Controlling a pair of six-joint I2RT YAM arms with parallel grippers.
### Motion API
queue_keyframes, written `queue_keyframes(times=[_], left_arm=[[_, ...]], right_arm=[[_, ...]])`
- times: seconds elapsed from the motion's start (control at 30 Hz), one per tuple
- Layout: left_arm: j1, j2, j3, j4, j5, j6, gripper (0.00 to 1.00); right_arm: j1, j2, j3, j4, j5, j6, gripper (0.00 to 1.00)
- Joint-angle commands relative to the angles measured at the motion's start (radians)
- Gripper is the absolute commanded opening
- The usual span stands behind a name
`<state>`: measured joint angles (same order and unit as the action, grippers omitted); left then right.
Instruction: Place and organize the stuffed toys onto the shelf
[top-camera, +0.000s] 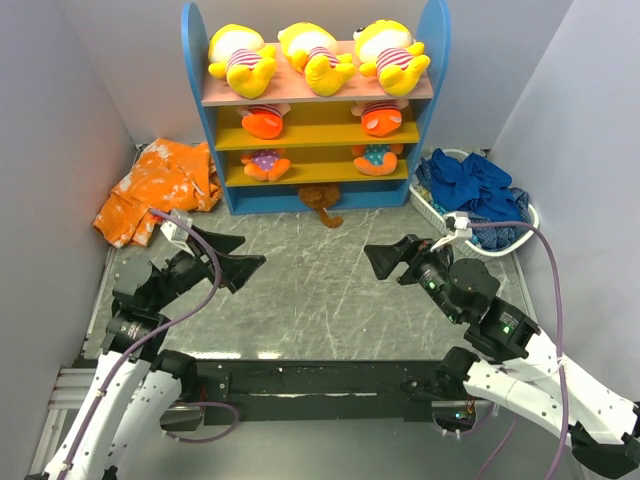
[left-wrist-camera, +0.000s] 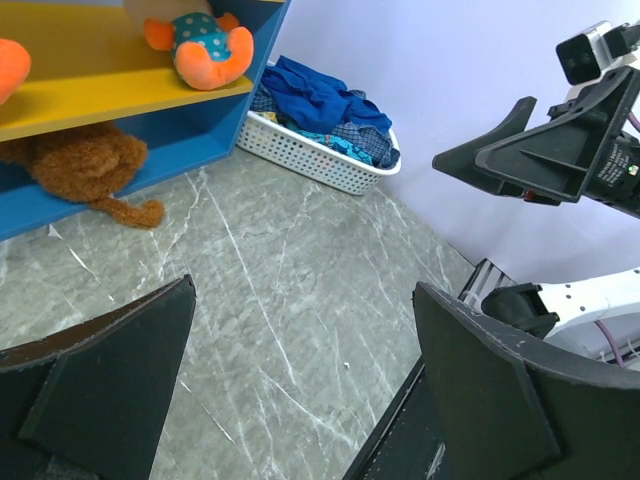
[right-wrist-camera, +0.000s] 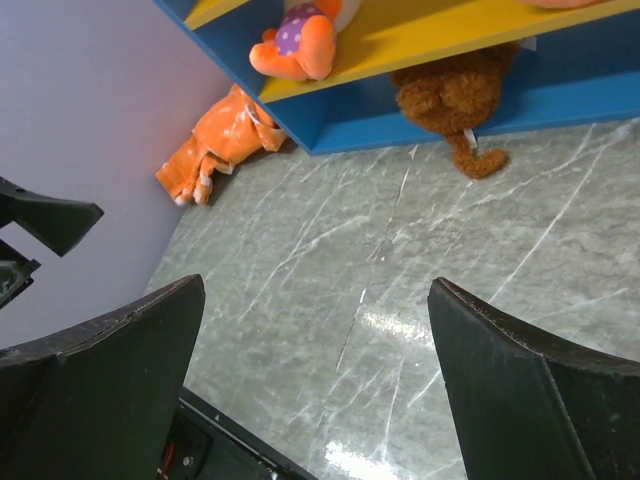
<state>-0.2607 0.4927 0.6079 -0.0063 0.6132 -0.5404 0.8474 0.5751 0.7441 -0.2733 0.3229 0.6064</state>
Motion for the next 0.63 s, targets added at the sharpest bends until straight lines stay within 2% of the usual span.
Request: queue_keyframes(times=[0.0, 0.6], left_arm=[[-0.006, -0.003, 0.003, 0.043, 0.026, -0.001, 0.96], [-0.014, -0.019, 0.003, 0.032, 0.011, 0.008, 0.96]], right_arm=[[0.001, 0.0, -0.002, -0.004, 0.033, 0.041, 1.0], [0.001, -0.024, 0.02, -0.033, 0.08, 0.012, 1.0]])
